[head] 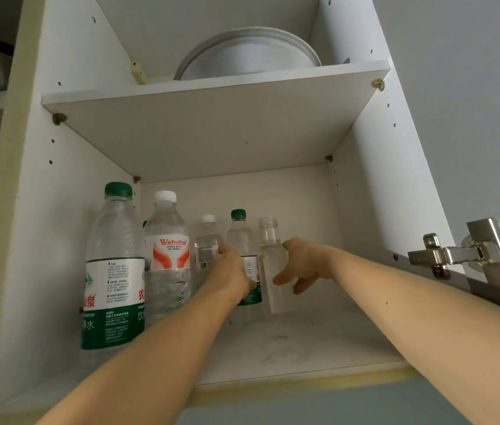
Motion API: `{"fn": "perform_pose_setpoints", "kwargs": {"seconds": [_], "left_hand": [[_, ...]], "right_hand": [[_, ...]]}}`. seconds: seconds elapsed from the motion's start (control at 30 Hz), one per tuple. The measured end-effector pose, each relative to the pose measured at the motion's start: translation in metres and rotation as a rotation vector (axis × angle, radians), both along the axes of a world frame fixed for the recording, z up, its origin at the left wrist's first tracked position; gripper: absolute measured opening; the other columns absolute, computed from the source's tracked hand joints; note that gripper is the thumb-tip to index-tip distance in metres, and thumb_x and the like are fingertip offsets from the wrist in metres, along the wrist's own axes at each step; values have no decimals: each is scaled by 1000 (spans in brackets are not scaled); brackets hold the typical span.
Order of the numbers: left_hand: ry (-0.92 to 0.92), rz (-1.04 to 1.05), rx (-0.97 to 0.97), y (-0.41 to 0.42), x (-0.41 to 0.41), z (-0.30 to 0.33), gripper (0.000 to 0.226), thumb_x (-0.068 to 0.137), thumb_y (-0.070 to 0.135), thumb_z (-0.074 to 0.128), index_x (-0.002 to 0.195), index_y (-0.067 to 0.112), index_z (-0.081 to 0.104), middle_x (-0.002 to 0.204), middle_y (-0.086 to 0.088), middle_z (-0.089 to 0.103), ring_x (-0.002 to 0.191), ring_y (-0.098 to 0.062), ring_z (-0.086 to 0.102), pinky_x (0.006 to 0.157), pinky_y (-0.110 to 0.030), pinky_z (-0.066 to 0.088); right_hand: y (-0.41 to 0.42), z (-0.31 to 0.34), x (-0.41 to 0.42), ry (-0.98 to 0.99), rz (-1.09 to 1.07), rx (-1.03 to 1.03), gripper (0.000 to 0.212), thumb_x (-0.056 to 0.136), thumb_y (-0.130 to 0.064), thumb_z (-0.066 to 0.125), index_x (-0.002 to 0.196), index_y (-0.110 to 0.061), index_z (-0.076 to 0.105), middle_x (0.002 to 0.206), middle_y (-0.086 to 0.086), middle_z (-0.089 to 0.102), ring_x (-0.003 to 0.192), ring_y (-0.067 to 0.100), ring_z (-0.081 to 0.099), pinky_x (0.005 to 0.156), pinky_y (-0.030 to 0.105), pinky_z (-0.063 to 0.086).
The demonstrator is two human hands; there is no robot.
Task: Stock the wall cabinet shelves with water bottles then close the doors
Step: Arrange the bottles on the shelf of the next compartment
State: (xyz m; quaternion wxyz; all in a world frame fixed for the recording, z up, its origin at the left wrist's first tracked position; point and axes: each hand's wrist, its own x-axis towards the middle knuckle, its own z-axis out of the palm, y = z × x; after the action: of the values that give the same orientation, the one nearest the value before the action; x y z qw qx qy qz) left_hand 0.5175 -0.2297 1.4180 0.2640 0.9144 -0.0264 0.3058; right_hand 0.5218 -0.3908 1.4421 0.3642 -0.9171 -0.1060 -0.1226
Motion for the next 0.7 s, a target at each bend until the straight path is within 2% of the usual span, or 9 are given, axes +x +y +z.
{"fn": "perform_pose_setpoints", "kwargs": {"seconds": [0.07, 0.13, 0.2, 0.37, 0.6, 0.7], "left_hand": [[-51, 14, 121, 2, 2, 1, 98, 86, 17, 80, 154, 9, 10, 122, -13, 59, 91, -19, 54, 74, -29, 48], [-103, 49, 251, 3, 6, 0, 105, 87, 14, 79, 156, 13, -1, 110, -13, 61, 86, -20, 59, 77, -36, 56], [-133, 87, 350, 2, 12, -3, 114, 89, 12, 75, 156, 19, -17, 110, -15, 61, 86, -24, 64, 77, -41, 59], [-141, 105, 384, 3, 18, -5, 110, 91, 12, 73, 158, 24, -13, 126, -22, 57, 96, -31, 66, 79, -46, 59], [-152, 96, 334, 2, 14, -10, 109, 92, 4, 67, 158, 29, -16, 146, -26, 43, 107, -34, 63, 89, -49, 57], [-164, 79, 373, 6, -1, -13, 111, 90, -3, 64, 158, 31, -15, 141, -24, 47, 101, -32, 64, 86, -48, 58]], "right_hand": [[1, 4, 4, -1, 0, -16, 68, 83, -6, 82, 141, -6, 47, 114, 12, 59, 103, 31, 66, 76, 45, 64], [4, 6, 9, -12, -3, -33, 75, 83, -3, 81, 146, -6, 40, 103, 10, 57, 98, 30, 68, 75, 44, 64], [6, 5, 16, -37, -16, -56, 79, 84, -3, 80, 149, -7, 35, 101, 8, 53, 94, 31, 71, 74, 42, 64], [4, 0, 25, -108, -39, -75, 78, 83, -7, 81, 147, -10, 36, 118, 7, 43, 90, 31, 73, 67, 37, 65], [0, -8, 28, -156, -43, -98, 79, 84, -13, 81, 149, -13, 36, 113, 6, 48, 85, 27, 74, 69, 40, 65], [1, -10, 17, -170, -74, -159, 72, 86, -20, 80, 145, -13, 40, 114, 9, 54, 89, 28, 73, 72, 39, 64]]}}
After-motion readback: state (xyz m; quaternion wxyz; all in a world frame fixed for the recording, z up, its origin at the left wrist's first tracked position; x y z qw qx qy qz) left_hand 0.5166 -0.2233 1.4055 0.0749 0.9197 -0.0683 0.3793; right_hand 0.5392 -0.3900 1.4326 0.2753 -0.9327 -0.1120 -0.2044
